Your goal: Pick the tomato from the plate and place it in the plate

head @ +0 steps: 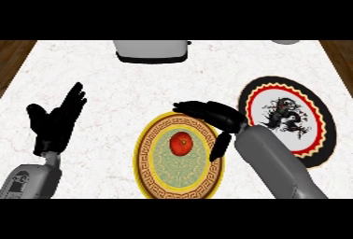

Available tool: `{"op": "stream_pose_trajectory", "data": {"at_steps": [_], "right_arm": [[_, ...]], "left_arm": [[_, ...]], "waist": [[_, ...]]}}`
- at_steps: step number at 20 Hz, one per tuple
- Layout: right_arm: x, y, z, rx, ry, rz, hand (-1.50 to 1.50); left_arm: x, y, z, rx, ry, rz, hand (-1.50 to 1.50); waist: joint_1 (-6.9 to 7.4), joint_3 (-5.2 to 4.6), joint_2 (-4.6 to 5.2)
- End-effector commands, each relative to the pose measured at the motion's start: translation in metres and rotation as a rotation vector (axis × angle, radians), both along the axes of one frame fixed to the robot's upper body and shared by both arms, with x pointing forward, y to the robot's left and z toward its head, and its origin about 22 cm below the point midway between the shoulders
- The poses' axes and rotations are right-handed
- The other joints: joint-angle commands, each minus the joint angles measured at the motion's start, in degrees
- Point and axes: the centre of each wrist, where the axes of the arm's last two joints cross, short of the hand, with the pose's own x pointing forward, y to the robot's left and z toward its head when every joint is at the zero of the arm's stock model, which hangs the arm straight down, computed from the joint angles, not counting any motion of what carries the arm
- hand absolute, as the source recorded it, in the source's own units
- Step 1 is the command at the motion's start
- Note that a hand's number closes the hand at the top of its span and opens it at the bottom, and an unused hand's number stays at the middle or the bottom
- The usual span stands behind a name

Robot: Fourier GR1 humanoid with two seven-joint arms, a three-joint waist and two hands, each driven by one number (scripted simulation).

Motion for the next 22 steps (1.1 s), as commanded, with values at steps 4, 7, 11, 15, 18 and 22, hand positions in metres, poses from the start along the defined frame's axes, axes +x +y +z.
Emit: {"op": "stream_pose_trajectory", "data": {"at_steps": [4, 7, 11, 15, 18, 22], "right_arm": [[-0.015, 0.019, -0.018, -0.110, 0.001, 0.007, -1.50], [-0.001, 0.005, -0.001, -0.149, 0.009, 0.018, -1.50], [-0.016, 0.053, -0.016, -0.166, -0.013, 0.016, -1.50], [-0.003, 0.043, -0.009, -0.182, -0.018, 0.007, -1.50], [-0.018, 0.063, -0.007, -0.201, -0.039, 0.005, -1.50], [-0.010, 0.055, -0.022, -0.254, -0.058, 0.021, -1.50]], "left_arm": [[-0.007, -0.010, -0.004, -0.005, 0.016, -0.015, 0.00], [-0.005, -0.007, -0.001, -0.017, 0.005, -0.001, 0.00], [-0.003, -0.018, -0.004, 0.004, 0.003, 0.013, 0.00], [-0.003, 0.012, -0.018, 0.018, -0.014, 0.013, 0.00], [-0.003, 0.009, 0.014, -0.004, -0.020, -0.004, 0.00], [-0.011, -0.005, -0.023, -0.009, 0.012, -0.022, 0.00]], "waist": [[0.08, 0.01, 0.03], [0.08, 0.01, 0.02], [0.21, 0.01, 0.11], [0.09, 0.00, 0.12], [0.10, 0.01, 0.01], [0.20, 0.00, 0.10]]}}
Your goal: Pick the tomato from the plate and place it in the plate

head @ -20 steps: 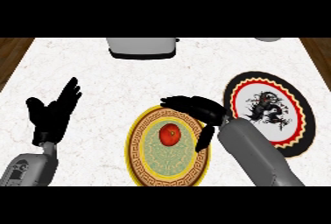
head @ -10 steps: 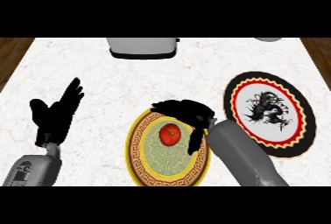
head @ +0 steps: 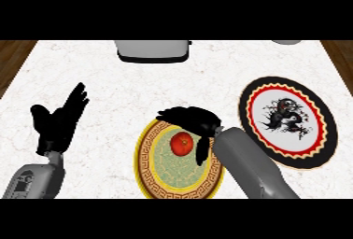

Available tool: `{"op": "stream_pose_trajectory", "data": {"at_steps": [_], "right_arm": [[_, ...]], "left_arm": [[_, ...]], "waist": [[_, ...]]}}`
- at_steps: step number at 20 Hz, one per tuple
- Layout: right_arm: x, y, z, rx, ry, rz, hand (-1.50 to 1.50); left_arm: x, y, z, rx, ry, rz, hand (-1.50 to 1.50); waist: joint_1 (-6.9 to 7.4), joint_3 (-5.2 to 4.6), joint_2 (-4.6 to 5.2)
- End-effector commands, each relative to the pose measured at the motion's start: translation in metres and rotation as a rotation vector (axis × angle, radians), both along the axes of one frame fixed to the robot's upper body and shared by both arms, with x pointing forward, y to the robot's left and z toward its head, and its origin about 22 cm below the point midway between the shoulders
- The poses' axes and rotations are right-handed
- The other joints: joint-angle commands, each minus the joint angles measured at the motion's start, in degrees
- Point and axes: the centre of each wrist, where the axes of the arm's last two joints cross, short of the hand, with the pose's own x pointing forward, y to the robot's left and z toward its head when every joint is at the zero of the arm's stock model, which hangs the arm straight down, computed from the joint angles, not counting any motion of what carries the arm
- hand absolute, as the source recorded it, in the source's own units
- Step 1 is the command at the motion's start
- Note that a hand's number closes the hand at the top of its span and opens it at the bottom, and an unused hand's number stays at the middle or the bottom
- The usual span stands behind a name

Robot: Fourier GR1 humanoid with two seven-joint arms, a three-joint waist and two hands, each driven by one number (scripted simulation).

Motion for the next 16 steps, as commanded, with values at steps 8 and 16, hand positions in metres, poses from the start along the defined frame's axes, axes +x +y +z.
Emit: {"op": "stream_pose_trajectory", "data": {"at_steps": [8, 16], "right_arm": [[-0.015, 0.016, -0.017, -0.045, -0.014, 0.176, 1.50], [-0.016, 0.014, -0.014, 0.036, -0.017, 0.119, 1.50]], "left_arm": [[0.010, 0.000, 0.000, -0.005, -0.005, -0.005, 0.00], [-0.009, 0.006, -0.016, -0.016, 0.002, 0.000, 0.00]], "waist": [[-0.06, 0.04, 0.14], [-0.11, 0.04, 0.07]]}}
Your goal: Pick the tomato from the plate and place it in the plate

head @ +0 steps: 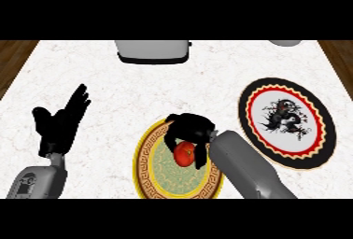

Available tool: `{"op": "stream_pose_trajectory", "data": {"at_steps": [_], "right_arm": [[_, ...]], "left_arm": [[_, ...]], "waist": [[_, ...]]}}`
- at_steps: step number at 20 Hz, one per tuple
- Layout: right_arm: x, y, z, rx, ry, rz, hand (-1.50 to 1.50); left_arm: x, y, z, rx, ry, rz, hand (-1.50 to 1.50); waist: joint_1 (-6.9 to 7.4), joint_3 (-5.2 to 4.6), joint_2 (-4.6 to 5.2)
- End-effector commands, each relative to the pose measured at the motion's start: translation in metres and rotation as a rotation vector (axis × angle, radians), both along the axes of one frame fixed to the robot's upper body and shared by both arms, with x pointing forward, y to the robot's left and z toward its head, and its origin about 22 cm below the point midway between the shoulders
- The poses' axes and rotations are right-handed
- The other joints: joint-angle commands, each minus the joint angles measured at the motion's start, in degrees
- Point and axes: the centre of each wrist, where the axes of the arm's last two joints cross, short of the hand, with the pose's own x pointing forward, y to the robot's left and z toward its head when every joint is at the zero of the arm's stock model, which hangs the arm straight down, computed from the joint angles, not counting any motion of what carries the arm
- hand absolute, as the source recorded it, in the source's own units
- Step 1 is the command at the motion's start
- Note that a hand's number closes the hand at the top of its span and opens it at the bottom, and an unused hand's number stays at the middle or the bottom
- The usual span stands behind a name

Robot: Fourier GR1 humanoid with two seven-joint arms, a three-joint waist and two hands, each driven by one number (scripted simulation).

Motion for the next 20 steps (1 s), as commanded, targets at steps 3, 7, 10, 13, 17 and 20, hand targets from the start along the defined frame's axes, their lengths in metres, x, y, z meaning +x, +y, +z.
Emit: {"op": "stream_pose_trajectory", "data": {"at_steps": [3, 7, 10, 13, 17, 20], "right_arm": [[-0.027, -0.003, -0.018, -0.024, 0.065, -0.334, 1.50], [-0.035, -0.012, -0.022, -0.074, 0.046, -0.662, 1.50], [-0.036, 0.003, 0.013, -0.017, -0.136, -0.757, 1.50], [-0.046, 0.011, 0.042, 0.152, -0.289, -0.864, 1.50], [-0.055, 0.006, 0.071, 0.264, -0.513, -1.027, 1.50], [-0.062, -0.010, 0.092, 0.281, -0.594, -1.158, 1.50]], "left_arm": [[-0.008, 0.005, -0.005, 0.021, 0.016, 0.022, 0.00], [-0.005, 0.020, 0.003, 0.010, 0.019, 0.049, 0.00], [-0.002, 0.022, 0.004, 0.010, 0.023, 0.061, 0.00], [-0.010, 0.014, -0.008, 0.011, 0.029, 0.059, 0.00], [-0.014, 0.026, -0.004, 0.020, 0.047, 0.059, 0.00], [-0.013, 0.013, -0.001, 0.001, 0.026, 0.057, 0.00]], "waist": [[-1.20, 0.25, 0.00], [-2.56, 0.19, -0.51], [-3.23, 0.19, -0.47], [-3.11, 0.21, -0.50], [-3.79, 0.20, -0.81], [-2.75, 0.25, -0.27]]}}
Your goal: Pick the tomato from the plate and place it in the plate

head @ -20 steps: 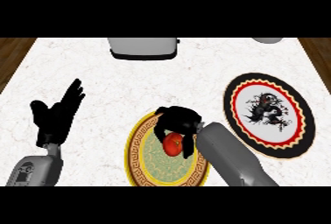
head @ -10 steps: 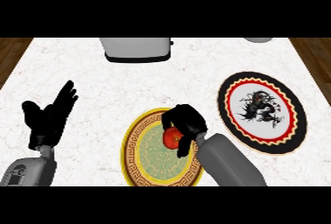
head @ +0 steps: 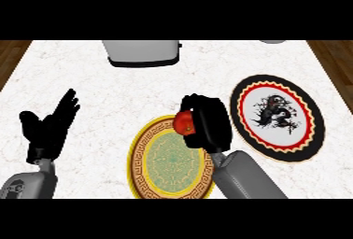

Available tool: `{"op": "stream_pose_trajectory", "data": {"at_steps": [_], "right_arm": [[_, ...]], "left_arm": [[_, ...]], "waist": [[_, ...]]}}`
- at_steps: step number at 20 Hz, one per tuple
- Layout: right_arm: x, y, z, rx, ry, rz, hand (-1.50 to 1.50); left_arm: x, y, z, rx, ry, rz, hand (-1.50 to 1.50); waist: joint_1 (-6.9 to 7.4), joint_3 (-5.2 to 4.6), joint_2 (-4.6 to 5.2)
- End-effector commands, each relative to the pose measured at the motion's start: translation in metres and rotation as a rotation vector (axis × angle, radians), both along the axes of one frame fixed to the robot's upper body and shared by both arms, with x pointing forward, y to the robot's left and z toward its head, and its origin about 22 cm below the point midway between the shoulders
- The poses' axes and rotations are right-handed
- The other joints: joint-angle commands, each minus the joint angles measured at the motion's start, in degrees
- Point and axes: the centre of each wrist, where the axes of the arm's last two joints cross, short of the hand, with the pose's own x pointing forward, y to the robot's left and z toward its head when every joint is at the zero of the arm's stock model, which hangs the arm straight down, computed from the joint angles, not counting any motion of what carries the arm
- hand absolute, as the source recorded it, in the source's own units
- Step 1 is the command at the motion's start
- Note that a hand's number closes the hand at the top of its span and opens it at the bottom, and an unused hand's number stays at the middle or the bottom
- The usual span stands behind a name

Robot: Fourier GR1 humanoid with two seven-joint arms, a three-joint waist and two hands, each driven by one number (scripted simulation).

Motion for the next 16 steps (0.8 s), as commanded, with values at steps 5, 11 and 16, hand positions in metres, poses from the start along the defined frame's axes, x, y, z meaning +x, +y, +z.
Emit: {"op": "stream_pose_trajectory", "data": {"at_steps": [5, 11, 16], "right_arm": [[-0.030, -0.051, 0.043, 0.160, -0.113, -0.299, 1.50], [-0.012, -0.126, 0.055, 0.231, -0.127, -0.390, 1.50], [-0.010, -0.160, 0.036, 0.217, -0.080, -0.451, 1.50]], "left_arm": [[0.013, -0.013, 0.010, -0.004, -0.020, -0.031, 0.00], [0.006, -0.018, 0.002, -0.022, -0.031, -0.047, 0.00], [0.007, -0.010, -0.010, 0.013, -0.019, -0.049, 0.00]], "waist": [[1.73, 0.10, 1.11], [2.60, 0.13, 1.35], [2.68, 0.11, 1.35]]}}
